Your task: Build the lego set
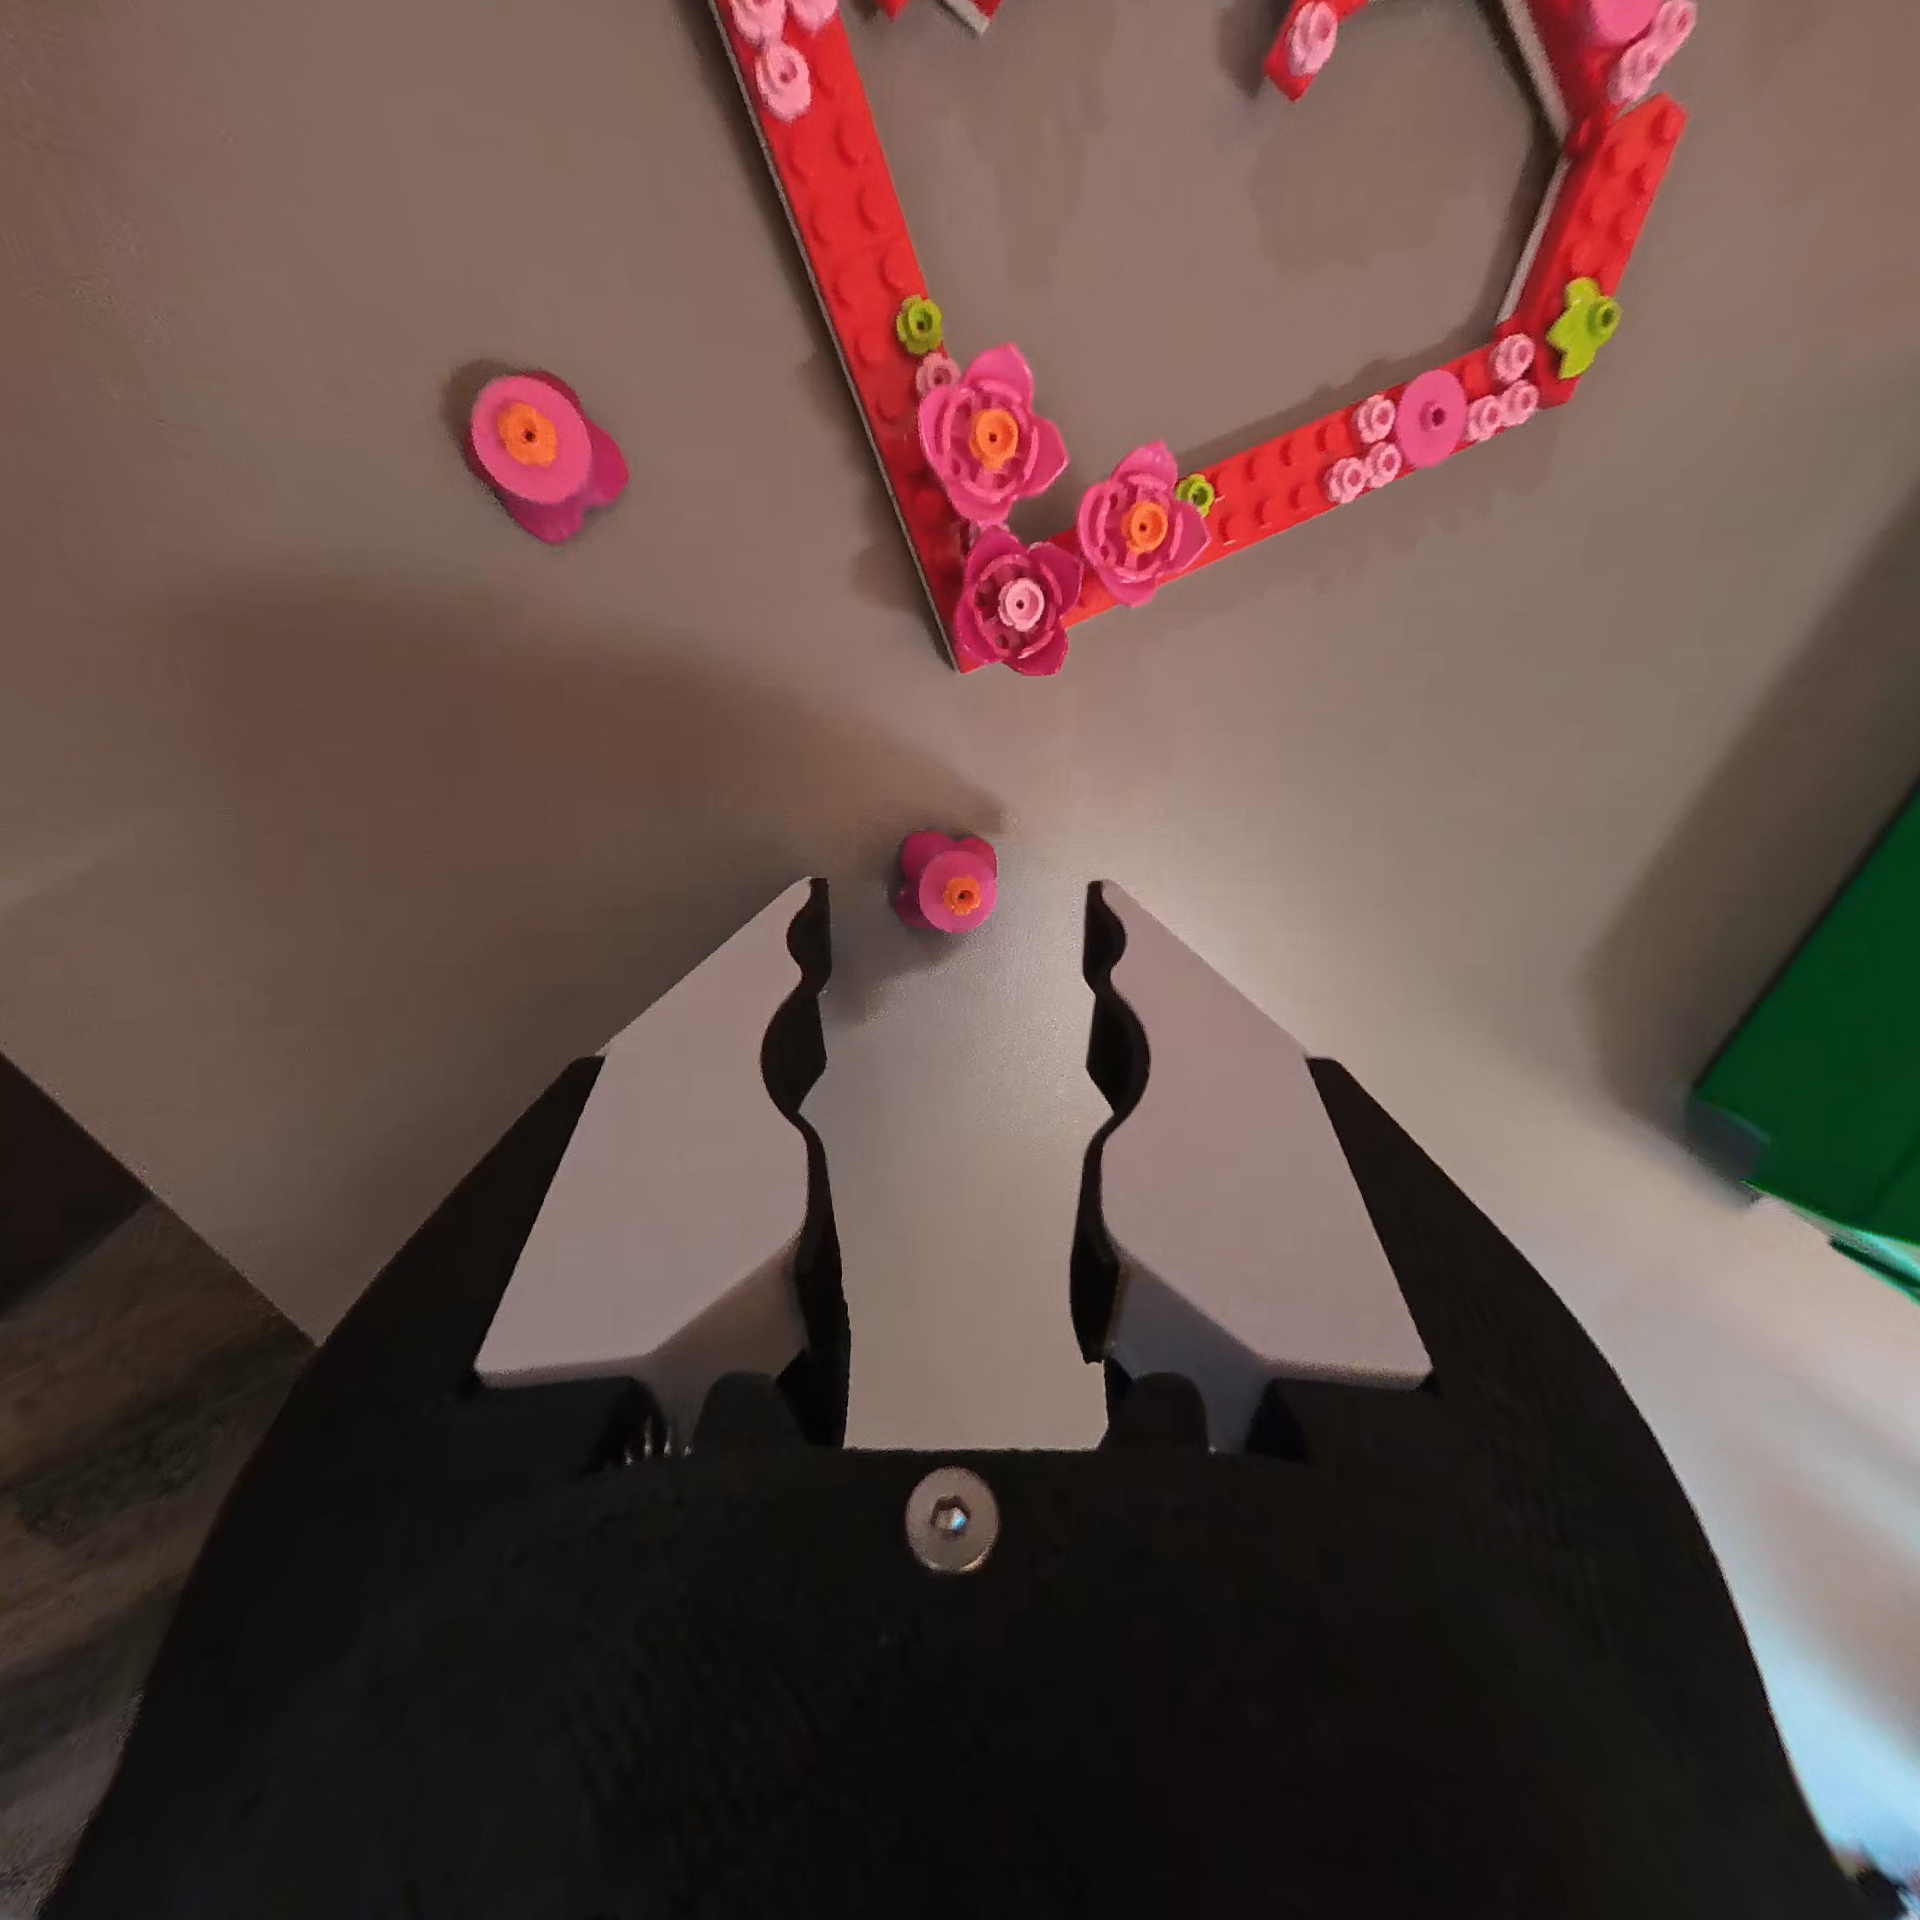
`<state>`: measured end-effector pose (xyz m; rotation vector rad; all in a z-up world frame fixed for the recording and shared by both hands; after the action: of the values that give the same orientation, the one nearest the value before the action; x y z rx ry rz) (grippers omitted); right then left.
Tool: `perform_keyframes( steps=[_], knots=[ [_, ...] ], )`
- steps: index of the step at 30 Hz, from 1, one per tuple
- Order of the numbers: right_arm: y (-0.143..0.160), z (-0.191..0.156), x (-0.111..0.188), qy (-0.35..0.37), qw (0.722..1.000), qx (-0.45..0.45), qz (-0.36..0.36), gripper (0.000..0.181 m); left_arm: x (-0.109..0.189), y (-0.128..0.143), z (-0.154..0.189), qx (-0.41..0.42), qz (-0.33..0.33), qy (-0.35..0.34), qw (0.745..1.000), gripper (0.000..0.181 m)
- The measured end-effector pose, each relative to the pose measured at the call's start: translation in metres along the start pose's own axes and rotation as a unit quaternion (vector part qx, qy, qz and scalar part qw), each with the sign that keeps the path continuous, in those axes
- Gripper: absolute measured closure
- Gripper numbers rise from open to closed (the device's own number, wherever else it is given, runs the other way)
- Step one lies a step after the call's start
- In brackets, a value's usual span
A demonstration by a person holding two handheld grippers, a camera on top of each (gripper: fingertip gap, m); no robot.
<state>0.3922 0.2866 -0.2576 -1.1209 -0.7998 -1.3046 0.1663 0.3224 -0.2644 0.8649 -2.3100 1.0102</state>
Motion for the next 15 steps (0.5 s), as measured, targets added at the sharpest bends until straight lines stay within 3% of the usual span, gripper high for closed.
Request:
perform_keyframes(
  steps=[7,15],
  knots=[
    [-0.026,-0.011,0.014,0.107,0.990,0.040,0.087,0.132,-0.009,0.002,0.000,-0.132,0.040,-0.063,0.988,0.127],
    [-0.069,-0.030,0.007,0.192,0.965,0.097,0.148,0.133,-0.019,0.001,0.003,-0.196,0.060,-0.112,0.972,0.154]
  ],
)
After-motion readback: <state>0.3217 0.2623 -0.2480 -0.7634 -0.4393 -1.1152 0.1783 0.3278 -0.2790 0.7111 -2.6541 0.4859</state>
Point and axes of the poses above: each gripper's, where its closed fingertips meet, x back along the fingers, y out of its underside, z = x × y across the jaws, the point moved 6 cm from there along x, back along the fingers, and after that the axes turned 15 degrees about x, right-handed, at the moved point
